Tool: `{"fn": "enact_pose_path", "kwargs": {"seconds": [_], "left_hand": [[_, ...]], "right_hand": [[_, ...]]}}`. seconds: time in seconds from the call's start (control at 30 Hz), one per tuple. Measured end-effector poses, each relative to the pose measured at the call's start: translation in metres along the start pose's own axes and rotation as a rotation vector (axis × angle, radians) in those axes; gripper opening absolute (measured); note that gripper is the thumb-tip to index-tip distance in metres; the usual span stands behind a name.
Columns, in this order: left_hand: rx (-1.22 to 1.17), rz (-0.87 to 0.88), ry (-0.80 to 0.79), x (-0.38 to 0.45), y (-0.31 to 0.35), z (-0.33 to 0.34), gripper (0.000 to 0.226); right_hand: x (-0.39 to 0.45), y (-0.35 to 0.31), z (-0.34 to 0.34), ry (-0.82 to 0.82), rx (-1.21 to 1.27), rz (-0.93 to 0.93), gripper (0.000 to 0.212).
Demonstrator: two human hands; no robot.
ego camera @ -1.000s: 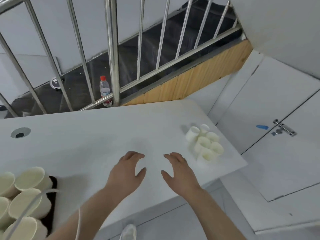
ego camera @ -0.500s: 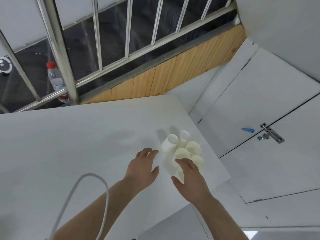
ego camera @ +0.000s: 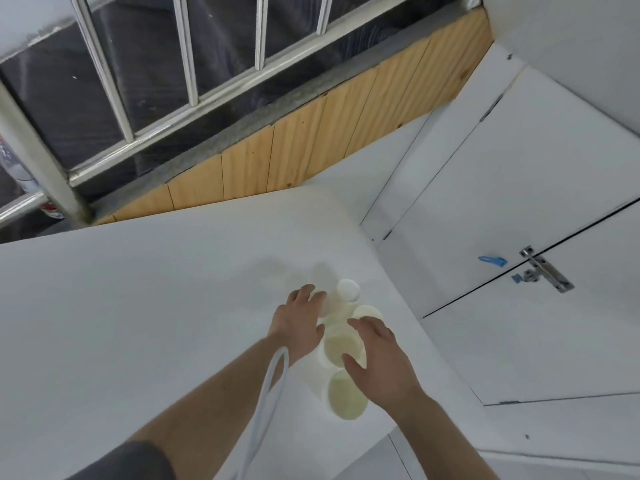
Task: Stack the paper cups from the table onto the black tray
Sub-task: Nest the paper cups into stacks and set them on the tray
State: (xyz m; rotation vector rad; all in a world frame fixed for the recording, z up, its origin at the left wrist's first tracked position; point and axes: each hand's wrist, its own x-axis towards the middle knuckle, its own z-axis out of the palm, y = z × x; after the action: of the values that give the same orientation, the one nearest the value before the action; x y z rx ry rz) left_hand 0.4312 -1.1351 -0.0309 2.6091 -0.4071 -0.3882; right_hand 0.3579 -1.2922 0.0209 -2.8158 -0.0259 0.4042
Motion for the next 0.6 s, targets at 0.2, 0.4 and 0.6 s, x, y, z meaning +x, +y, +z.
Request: {"fn": "enact_pose_path", "kwargs": {"seconds": [0.2,0.4,0.6], "left_hand": [[-0.028,-0.014,-0.014,0.019,0.002,0.014,0.053],[-0.094,-0.098,0.088,0.014,-0.011,0.006,0.052],[-0.22,-0.218,0.264,-0.027,-0.048,-0.018,0.055]], "right_hand": [[0.017,0.015,-0.005,-0.034,0.005,0.01,0.06],[0.034,0.019,-0.003,-0.05,-0.014,-0.007,0.058],[0.059,-0.006,0.007,-0.094,0.059,-0.06,0.055]]}}
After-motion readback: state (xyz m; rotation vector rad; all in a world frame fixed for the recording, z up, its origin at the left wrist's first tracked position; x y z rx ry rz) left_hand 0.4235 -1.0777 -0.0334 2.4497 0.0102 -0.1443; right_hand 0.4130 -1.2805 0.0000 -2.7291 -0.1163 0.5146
